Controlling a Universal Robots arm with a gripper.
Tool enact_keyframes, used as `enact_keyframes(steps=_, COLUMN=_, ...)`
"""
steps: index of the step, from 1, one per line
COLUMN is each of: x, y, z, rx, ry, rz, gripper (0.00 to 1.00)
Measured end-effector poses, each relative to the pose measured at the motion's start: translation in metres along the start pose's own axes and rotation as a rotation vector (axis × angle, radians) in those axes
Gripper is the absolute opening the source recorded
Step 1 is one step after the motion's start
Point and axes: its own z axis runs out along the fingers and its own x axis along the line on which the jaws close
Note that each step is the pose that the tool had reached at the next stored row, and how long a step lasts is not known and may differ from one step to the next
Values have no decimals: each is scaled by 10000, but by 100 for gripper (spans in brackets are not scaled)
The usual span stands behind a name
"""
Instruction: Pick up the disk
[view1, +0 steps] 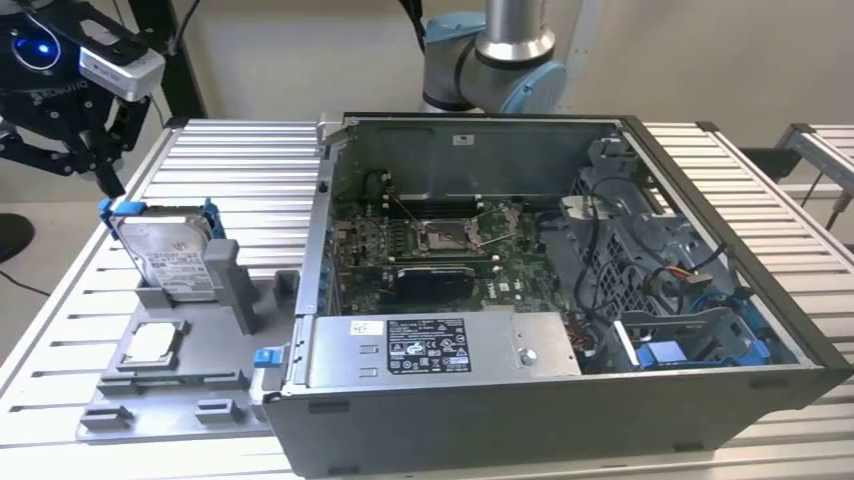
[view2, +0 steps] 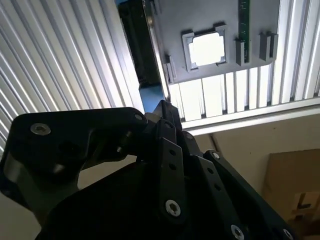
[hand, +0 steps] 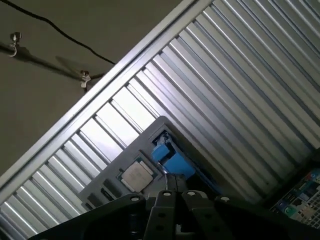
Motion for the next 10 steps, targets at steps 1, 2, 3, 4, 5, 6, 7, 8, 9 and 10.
enact_keyframes(steps=1, x=0, y=0, z=0, rx=-1, ry=5, rz=-135, gripper=0)
enact_keyframes(steps=2, x=0, y=0, z=0, rx=-3, ry=10, rz=-271, gripper=0)
enact_keyframes(steps=3, x=0, y=0, z=0, rx=-3, ry=15, rz=-406, gripper=0)
enact_keyframes(steps=4, x=0, y=0, z=0, rx=-3, ry=22, rz=-547, gripper=0)
enact_keyframes(steps=5, x=0, y=0, z=0, rx=-4, ry=28, rz=-687, gripper=0)
enact_keyframes(steps=6, x=0, y=0, z=0, rx=-5, ry=35, rz=-831, gripper=0)
enact_keyframes(steps=7, x=0, y=0, z=0, rx=-6, ry=40, rz=-969, gripper=0)
enact_keyframes(steps=8, x=0, y=0, z=0, rx=-8, ry=45, rz=-1102, gripper=0)
enact_keyframes(steps=9, x=0, y=0, z=0, rx=-9, ry=50, rz=-1229, gripper=0)
enact_keyframes(steps=10, x=0, y=0, z=0, rx=-10, ry=55, rz=-1357, gripper=0)
